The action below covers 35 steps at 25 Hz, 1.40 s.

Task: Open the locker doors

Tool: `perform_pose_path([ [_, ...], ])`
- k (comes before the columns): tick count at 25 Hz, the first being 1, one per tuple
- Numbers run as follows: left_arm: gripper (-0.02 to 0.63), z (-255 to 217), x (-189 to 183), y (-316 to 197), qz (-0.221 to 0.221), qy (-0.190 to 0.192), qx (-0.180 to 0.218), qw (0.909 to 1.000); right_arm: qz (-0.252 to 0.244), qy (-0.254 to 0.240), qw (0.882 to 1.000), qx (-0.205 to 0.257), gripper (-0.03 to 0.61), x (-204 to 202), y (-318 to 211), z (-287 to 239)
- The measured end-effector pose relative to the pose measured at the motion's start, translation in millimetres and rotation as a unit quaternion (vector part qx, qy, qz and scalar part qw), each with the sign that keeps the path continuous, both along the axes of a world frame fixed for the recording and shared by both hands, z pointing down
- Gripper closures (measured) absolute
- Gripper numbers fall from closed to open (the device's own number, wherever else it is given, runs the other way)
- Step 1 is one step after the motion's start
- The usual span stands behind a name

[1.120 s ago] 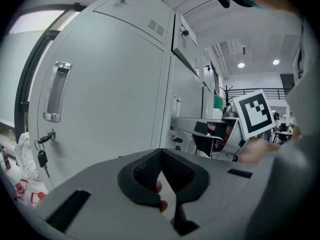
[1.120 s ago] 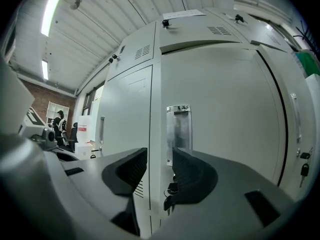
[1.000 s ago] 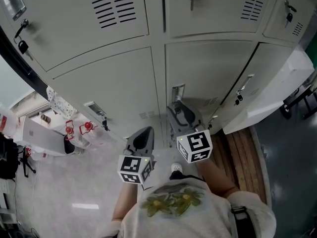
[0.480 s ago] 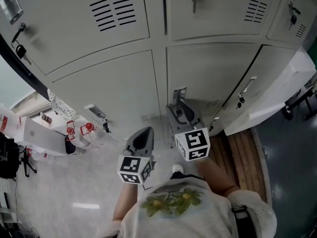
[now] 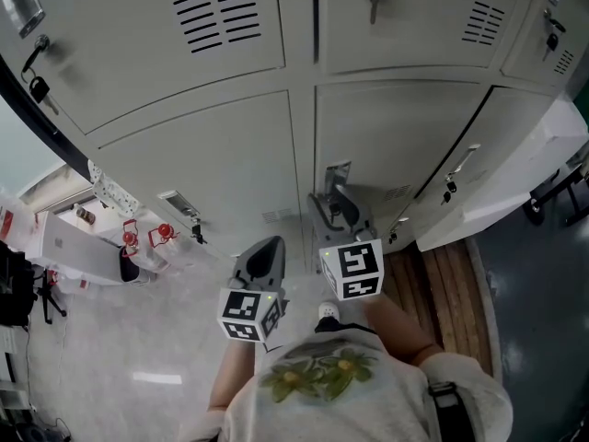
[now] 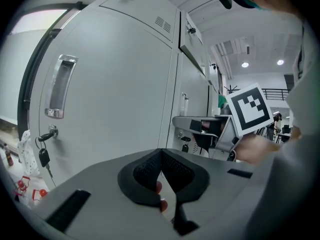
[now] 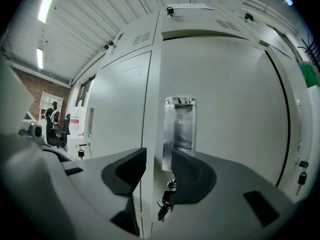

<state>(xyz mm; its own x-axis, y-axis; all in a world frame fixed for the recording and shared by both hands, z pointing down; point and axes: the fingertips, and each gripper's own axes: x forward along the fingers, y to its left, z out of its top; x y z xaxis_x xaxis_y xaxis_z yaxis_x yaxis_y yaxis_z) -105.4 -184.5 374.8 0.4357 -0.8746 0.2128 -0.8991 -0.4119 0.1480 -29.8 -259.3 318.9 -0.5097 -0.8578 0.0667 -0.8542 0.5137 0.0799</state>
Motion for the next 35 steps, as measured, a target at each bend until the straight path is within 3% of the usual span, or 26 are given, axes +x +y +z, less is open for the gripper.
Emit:
perform_pose_path([
  [14,0.584,3.1,5.0,8.2,0.011,0.002,-0.004,0.9999,0.041,0.001,0.999,0.0,0.451,7.6,8.6,-1.8],
  [35,0.584,7.7,15.2,23.6,0.028,0.009,-0.011,0.9995,0.032,-0.008,0.999,-0.008,0.454,16.1,24.9,-0.3],
])
